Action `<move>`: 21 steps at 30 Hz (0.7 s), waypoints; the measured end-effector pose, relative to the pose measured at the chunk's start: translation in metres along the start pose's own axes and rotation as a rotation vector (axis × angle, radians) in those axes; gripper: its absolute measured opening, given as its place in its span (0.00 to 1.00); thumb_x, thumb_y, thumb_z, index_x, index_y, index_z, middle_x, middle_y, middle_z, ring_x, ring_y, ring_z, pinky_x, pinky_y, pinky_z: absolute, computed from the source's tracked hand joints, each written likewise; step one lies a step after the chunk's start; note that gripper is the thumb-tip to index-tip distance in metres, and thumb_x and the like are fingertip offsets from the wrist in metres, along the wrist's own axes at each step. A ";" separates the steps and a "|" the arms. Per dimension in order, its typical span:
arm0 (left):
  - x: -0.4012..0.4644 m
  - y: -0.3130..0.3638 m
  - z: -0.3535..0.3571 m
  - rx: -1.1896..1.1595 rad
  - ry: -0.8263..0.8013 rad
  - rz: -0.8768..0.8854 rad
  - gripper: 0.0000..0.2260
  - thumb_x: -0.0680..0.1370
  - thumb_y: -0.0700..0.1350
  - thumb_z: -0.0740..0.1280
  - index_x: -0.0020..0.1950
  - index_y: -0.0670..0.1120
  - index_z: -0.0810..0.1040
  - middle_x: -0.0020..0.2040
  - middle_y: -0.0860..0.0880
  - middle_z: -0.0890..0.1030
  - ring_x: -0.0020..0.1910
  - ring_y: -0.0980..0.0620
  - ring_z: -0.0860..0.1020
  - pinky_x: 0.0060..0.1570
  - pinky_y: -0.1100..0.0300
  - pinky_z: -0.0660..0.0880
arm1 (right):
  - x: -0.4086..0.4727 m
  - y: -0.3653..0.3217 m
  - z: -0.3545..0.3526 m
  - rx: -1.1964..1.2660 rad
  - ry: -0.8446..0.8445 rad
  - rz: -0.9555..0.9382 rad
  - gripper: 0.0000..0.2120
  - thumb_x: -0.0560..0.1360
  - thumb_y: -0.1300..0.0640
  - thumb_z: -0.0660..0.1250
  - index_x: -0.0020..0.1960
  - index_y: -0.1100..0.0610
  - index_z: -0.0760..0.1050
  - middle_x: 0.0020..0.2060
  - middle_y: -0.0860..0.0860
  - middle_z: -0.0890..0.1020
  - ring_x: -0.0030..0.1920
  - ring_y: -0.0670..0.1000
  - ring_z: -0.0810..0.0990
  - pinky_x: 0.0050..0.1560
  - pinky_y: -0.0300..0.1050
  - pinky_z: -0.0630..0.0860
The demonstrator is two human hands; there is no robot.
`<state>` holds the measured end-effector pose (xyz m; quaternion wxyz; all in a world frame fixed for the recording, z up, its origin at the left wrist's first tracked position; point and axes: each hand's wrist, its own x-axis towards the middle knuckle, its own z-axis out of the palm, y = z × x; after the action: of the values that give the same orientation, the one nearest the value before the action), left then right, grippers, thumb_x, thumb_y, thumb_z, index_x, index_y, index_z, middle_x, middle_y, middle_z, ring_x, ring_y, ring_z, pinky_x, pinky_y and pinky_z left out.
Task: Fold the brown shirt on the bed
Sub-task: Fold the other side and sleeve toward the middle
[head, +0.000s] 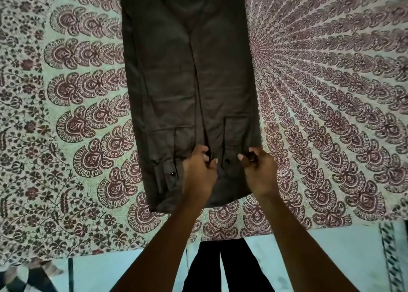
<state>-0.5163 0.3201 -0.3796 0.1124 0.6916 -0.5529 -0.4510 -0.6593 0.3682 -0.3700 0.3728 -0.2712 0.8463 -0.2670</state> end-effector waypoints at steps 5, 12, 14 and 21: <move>-0.016 0.003 -0.017 0.121 0.120 0.216 0.06 0.78 0.47 0.70 0.50 0.47 0.78 0.41 0.50 0.79 0.43 0.43 0.80 0.41 0.51 0.79 | -0.003 0.003 -0.007 -0.029 0.017 -0.048 0.14 0.77 0.60 0.73 0.61 0.63 0.80 0.44 0.53 0.82 0.46 0.53 0.80 0.47 0.37 0.69; -0.006 -0.007 -0.034 0.556 0.097 0.103 0.15 0.79 0.49 0.66 0.61 0.42 0.73 0.61 0.41 0.73 0.59 0.38 0.76 0.51 0.45 0.78 | 0.000 0.007 -0.007 -0.063 0.004 -0.065 0.17 0.76 0.59 0.74 0.63 0.63 0.79 0.41 0.54 0.80 0.43 0.56 0.80 0.48 0.43 0.74; -0.005 -0.008 -0.032 0.555 0.061 0.115 0.12 0.81 0.46 0.62 0.61 0.41 0.74 0.63 0.41 0.73 0.56 0.37 0.78 0.51 0.45 0.77 | 0.001 0.008 -0.005 -0.057 0.010 -0.065 0.17 0.76 0.60 0.74 0.63 0.64 0.79 0.41 0.54 0.80 0.42 0.56 0.80 0.47 0.41 0.72; -0.009 -0.009 -0.027 0.463 0.015 0.243 0.08 0.81 0.46 0.63 0.54 0.42 0.76 0.59 0.42 0.75 0.51 0.37 0.79 0.45 0.44 0.79 | -0.003 0.004 -0.004 -0.062 -0.066 -0.064 0.19 0.75 0.61 0.75 0.64 0.64 0.80 0.55 0.59 0.85 0.52 0.50 0.81 0.53 0.37 0.71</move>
<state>-0.4903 0.3216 -0.3653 0.0084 0.6309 -0.7195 -0.2904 -0.6621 0.3740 -0.3686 0.3831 -0.3180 0.8324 -0.2435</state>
